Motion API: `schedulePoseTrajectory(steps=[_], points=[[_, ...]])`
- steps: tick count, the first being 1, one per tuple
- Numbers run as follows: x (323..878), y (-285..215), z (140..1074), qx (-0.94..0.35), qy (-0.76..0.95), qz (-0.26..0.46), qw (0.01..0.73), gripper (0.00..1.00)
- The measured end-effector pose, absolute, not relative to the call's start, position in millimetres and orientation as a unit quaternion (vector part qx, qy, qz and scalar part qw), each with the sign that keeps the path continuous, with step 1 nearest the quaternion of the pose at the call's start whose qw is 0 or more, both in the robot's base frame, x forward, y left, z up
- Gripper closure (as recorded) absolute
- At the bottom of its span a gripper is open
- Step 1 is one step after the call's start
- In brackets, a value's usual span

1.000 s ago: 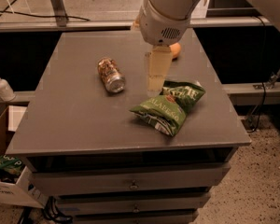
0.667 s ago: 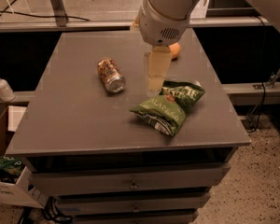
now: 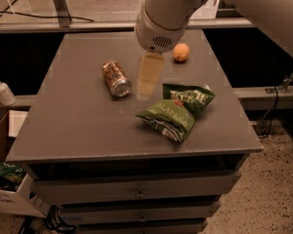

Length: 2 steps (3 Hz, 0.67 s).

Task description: Place orange can upright

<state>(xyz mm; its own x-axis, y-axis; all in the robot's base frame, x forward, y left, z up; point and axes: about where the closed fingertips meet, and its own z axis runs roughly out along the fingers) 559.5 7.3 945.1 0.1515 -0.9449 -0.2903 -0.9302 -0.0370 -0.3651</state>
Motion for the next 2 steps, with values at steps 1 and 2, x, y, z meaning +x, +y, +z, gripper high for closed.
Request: schedulePoseTrajectory(steps=[1,2], points=[[588.8,26.7,935.4,-0.673,0.694,-0.03,0.252,0.0],[614.8,37.5,922.1,-0.624,0.742,-0.032,0.244,0.0]])
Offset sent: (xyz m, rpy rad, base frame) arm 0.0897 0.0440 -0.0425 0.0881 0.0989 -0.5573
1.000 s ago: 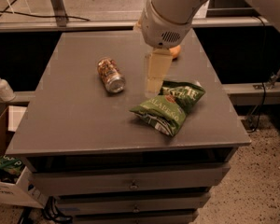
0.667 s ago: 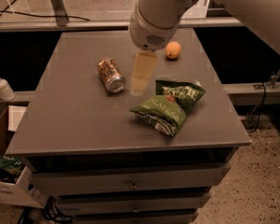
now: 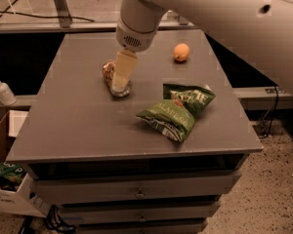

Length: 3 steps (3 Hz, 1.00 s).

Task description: Place orange can upright

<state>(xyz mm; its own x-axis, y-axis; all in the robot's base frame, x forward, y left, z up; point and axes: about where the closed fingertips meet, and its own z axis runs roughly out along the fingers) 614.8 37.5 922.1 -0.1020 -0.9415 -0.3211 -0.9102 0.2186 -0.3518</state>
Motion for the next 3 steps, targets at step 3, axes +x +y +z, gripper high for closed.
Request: schedulePoseTrajectory(steps=[3], points=[[617.0,63.8,899.4,-0.511,0.833,0.013,0.213,0.0]])
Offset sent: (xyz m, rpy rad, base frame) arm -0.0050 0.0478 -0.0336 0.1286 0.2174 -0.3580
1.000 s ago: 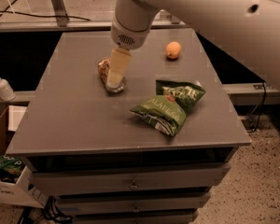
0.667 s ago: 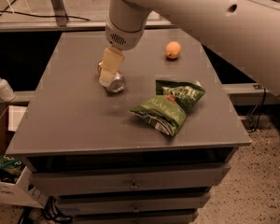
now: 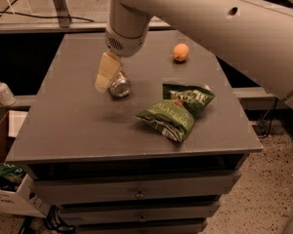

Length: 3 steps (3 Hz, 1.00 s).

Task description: Place orange can upright

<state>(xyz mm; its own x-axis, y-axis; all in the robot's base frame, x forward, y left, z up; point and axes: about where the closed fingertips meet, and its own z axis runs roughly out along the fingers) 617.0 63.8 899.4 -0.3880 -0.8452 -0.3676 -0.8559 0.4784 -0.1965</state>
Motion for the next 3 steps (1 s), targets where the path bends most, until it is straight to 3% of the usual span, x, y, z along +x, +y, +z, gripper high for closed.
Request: schedulePoseTrajectory(steps=[3], points=[[657.7,86.5,882.2,-0.398,0.892,0.073,0.204,0.0]])
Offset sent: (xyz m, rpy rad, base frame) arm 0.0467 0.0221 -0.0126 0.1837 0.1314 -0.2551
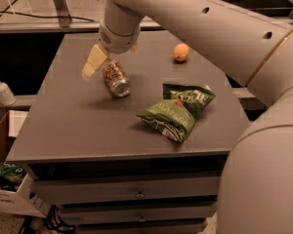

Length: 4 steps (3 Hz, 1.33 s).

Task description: Place orange can upright

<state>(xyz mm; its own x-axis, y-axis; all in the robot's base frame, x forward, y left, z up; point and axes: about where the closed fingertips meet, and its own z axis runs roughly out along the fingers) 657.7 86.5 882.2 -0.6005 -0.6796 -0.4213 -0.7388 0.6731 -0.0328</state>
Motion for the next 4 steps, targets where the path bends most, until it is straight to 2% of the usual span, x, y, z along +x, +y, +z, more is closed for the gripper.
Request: schedulePoseTrajectory(steps=[3,4], points=[[673.7,117.2,855.0,-0.296,0.939,0.049,0.169,0.0],[673.9,117.2,853.2,-0.299,0.938,0.048,0.168,0.0]])
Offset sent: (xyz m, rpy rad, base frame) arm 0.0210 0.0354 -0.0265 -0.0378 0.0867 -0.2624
